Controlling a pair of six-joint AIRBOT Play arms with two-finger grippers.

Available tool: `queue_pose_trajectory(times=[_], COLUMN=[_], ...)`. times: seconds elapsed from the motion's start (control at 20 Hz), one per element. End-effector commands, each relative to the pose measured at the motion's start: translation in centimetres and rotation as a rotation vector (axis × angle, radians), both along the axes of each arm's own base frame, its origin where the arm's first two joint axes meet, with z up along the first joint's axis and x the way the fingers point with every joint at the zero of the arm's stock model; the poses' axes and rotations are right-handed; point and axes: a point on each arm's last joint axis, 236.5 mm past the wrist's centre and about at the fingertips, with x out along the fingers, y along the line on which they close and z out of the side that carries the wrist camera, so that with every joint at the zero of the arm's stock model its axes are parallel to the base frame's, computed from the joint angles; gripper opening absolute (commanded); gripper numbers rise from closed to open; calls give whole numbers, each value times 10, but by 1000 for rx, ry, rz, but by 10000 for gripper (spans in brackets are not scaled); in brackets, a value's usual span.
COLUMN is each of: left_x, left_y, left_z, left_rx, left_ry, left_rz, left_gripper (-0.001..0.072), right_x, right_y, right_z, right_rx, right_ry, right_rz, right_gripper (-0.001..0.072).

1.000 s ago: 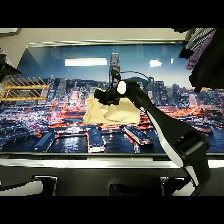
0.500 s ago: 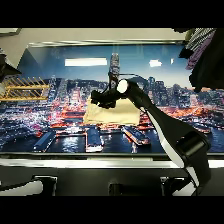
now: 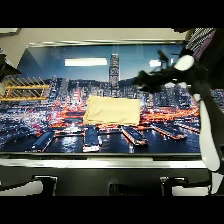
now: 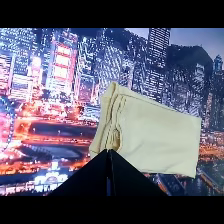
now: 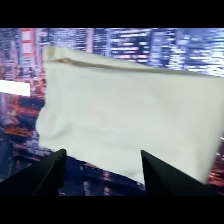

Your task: Fold the clothes and pants, and hang the long-sleeved shirts on hangers.

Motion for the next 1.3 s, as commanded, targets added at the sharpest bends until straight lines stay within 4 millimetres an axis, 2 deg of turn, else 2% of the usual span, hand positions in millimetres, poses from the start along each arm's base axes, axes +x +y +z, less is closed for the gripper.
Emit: queue_pose_trajectory(times=[0.0,0.15,0.35,0.5,0.8,0.9,0.95,1.05,1.25], left_x=[0,0,0,0,0,0,0,0,0], left_y=[0,0,0,0,0,0,0,0,0], left_z=[0,0,0,0,0,0,0,0,0], left_rx=[15,15,27,31,38,38,38,38,38], left_ry=[-13,-12,-22,-25,-30,-30,-30,-30,-30], left_rz=[-19,-19,-35,-40,-49,-49,-49,-49,-49], left_gripper=[13,14,13,13,14,14,14,14,13], right_x=[-12,-22,-41,-40,-42,-46,-48,-47,-26], right_y=[-63,-66,-50,-38,-6,6,11,15,5], right_z=[-37,-84,-131,-146,-172,-175,-175,-172,-144], right_rx=[24,65,153,214,190,180,178,185,219], right_ry=[65,95,153,166,178,181,174,167,129], right_rz=[-44,-83,-83,-65,-26,3,21,21,-54], right_gripper=[542,544,543,541,518,414,319,51,32])
